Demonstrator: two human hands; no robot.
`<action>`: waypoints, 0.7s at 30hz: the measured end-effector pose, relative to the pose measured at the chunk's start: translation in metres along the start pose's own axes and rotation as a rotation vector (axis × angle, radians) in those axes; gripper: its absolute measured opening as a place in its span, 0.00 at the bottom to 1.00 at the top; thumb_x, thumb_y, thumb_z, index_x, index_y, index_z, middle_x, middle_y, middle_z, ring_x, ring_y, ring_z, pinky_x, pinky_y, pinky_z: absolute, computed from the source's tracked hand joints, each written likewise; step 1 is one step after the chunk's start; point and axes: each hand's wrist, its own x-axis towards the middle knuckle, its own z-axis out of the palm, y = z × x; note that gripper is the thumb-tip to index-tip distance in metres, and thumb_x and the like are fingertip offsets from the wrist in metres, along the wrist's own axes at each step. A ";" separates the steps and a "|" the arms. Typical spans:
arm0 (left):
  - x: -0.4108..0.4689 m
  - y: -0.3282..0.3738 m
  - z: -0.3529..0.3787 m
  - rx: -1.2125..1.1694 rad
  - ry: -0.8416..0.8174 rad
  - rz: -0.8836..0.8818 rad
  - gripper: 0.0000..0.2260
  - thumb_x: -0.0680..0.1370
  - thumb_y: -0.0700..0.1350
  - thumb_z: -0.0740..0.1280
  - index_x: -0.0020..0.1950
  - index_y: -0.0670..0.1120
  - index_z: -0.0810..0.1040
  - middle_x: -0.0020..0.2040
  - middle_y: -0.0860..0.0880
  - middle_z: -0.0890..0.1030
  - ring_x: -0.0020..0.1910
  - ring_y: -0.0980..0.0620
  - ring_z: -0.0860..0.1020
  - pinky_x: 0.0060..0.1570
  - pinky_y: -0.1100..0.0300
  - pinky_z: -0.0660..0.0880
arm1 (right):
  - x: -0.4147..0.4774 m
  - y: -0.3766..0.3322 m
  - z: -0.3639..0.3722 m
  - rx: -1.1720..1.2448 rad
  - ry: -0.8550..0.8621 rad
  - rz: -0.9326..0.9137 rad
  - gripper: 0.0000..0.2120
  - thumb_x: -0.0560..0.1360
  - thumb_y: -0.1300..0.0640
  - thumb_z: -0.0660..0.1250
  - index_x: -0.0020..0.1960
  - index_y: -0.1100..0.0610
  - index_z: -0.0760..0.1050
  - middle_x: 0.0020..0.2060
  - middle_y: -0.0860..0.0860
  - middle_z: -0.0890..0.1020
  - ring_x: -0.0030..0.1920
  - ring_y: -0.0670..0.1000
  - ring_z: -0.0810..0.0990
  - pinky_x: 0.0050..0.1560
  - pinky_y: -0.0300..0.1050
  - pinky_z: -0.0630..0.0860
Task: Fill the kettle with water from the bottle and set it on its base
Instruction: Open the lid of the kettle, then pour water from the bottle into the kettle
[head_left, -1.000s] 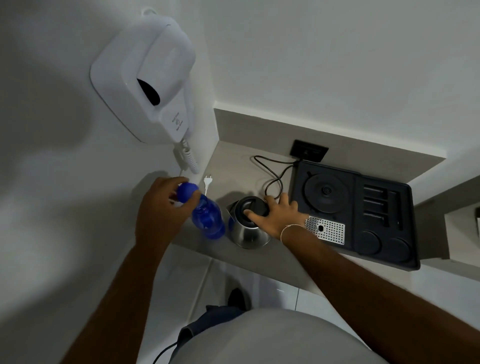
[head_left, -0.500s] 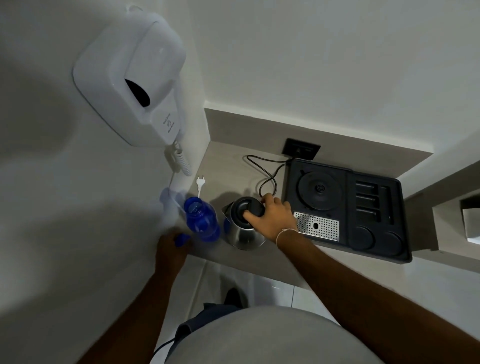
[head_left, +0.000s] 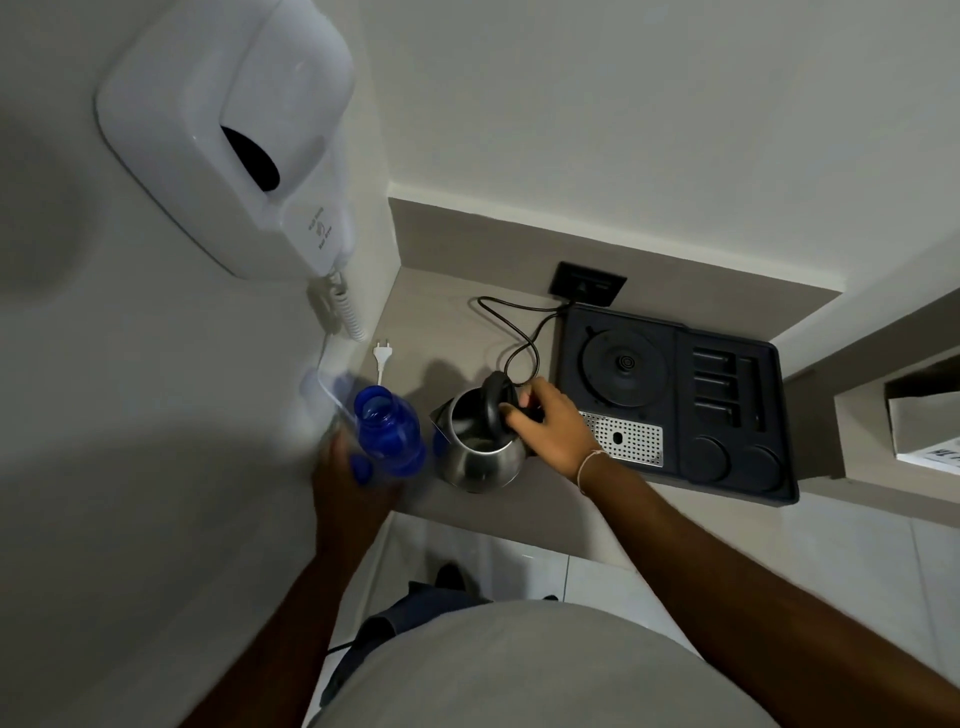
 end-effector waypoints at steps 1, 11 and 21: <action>0.003 0.002 0.000 -0.052 0.024 0.020 0.29 0.70 0.54 0.84 0.62 0.39 0.78 0.51 0.44 0.84 0.51 0.42 0.84 0.53 0.44 0.81 | 0.000 0.002 -0.001 0.019 -0.004 0.003 0.24 0.70 0.36 0.68 0.46 0.58 0.71 0.42 0.55 0.80 0.41 0.51 0.76 0.49 0.55 0.77; 0.017 0.016 0.015 -0.380 -0.046 -0.200 0.45 0.66 0.40 0.87 0.69 0.74 0.69 0.65 0.70 0.79 0.64 0.70 0.78 0.57 0.72 0.78 | 0.001 0.007 -0.016 -0.174 -0.103 0.032 0.23 0.73 0.29 0.61 0.45 0.49 0.67 0.34 0.48 0.80 0.36 0.51 0.77 0.46 0.54 0.78; 0.025 0.038 0.009 -0.287 -0.020 -0.138 0.37 0.67 0.39 0.86 0.73 0.47 0.73 0.64 0.52 0.82 0.63 0.60 0.80 0.70 0.50 0.78 | -0.001 0.007 -0.026 -0.130 -0.192 0.019 0.18 0.76 0.35 0.58 0.47 0.50 0.67 0.38 0.52 0.80 0.40 0.53 0.76 0.53 0.62 0.78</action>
